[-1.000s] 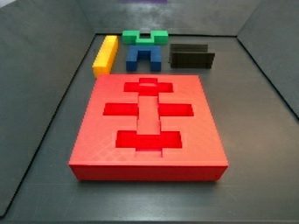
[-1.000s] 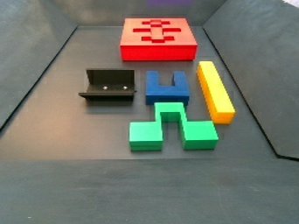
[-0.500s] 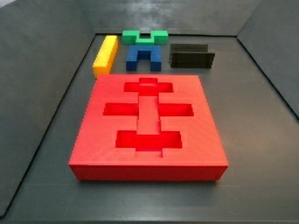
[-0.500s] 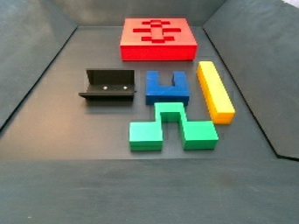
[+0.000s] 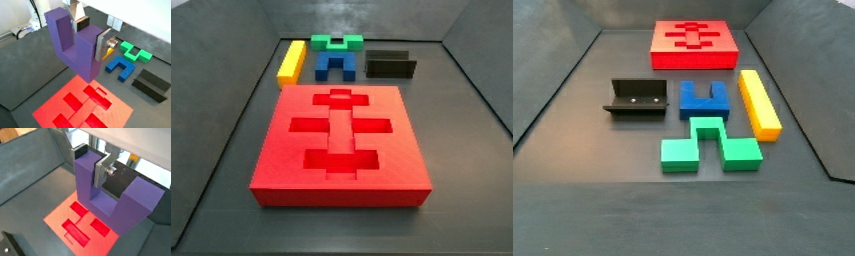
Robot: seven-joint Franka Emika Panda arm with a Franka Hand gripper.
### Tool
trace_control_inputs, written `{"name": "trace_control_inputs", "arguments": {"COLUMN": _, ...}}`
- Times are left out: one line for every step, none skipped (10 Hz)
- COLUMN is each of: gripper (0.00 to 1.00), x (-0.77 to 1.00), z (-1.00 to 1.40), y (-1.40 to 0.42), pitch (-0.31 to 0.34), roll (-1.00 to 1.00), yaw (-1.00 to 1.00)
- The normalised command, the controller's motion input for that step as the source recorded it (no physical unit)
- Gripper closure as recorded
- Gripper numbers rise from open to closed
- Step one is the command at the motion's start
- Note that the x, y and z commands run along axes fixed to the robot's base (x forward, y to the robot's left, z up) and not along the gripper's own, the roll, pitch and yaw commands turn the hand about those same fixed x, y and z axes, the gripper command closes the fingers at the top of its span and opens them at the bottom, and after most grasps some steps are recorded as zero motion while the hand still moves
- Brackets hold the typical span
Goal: Pick up the purple object. Move up. Move to above the board. Insert the purple object.
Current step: Insert the purple object.
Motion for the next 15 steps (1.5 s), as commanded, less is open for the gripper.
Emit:
{"name": "trace_control_inputs", "arguments": {"gripper": 1.00, "x": 0.49, "z": -0.31, "y": -0.12, "pitch": -0.194, "roll": -0.10, "yaw": -0.18}}
{"name": "trace_control_inputs", "arguments": {"gripper": 1.00, "x": 0.47, "z": -0.39, "y": -0.12, "pitch": -0.291, "roll": -0.15, "yaw": -0.20}}
{"name": "trace_control_inputs", "arguments": {"gripper": 1.00, "x": 0.49, "z": -0.41, "y": -0.14, "pitch": -0.303, "roll": -0.15, "yaw": -0.21}}
{"name": "trace_control_inputs", "arguments": {"gripper": 1.00, "x": 0.51, "z": -0.51, "y": -0.27, "pitch": -0.274, "roll": -0.07, "yaw": -0.22}}
{"name": "trace_control_inputs", "arguments": {"gripper": 1.00, "x": 0.49, "z": -0.55, "y": -0.43, "pitch": -0.193, "roll": 0.01, "yaw": -0.15}}
{"name": "trace_control_inputs", "arguments": {"gripper": 1.00, "x": 0.52, "z": -0.51, "y": -0.57, "pitch": 0.041, "roll": 0.33, "yaw": 0.00}}
{"name": "trace_control_inputs", "arguments": {"gripper": 1.00, "x": 0.45, "z": -0.42, "y": -0.57, "pitch": 0.104, "roll": 0.41, "yaw": 0.00}}
{"name": "trace_control_inputs", "arguments": {"gripper": 1.00, "x": 0.38, "z": -0.44, "y": -0.47, "pitch": 0.091, "roll": 0.39, "yaw": 0.10}}
{"name": "trace_control_inputs", "arguments": {"gripper": 1.00, "x": 0.31, "z": -0.45, "y": -0.41, "pitch": 0.084, "roll": 0.38, "yaw": 0.19}}
{"name": "trace_control_inputs", "arguments": {"gripper": 1.00, "x": 0.23, "z": -0.59, "y": -0.35, "pitch": 0.054, "roll": 0.31, "yaw": 0.32}}
{"name": "trace_control_inputs", "arguments": {"gripper": 1.00, "x": 0.14, "z": -0.51, "y": -0.23, "pitch": 0.000, "roll": 0.08, "yaw": 0.34}}
{"name": "trace_control_inputs", "arguments": {"gripper": 1.00, "x": 0.19, "z": -0.36, "y": -0.02, "pitch": -0.087, "roll": -0.12, "yaw": 0.25}}
{"name": "trace_control_inputs", "arguments": {"gripper": 1.00, "x": 0.02, "z": -0.36, "y": 0.00, "pitch": -0.234, "roll": -0.29, "yaw": 0.07}}
{"name": "trace_control_inputs", "arguments": {"gripper": 1.00, "x": 0.00, "z": -0.31, "y": 0.00, "pitch": -0.251, "roll": -0.31, "yaw": 0.04}}
{"name": "trace_control_inputs", "arguments": {"gripper": 1.00, "x": 0.02, "z": -0.37, "y": 0.00, "pitch": -0.213, "roll": -0.31, "yaw": 0.17}}
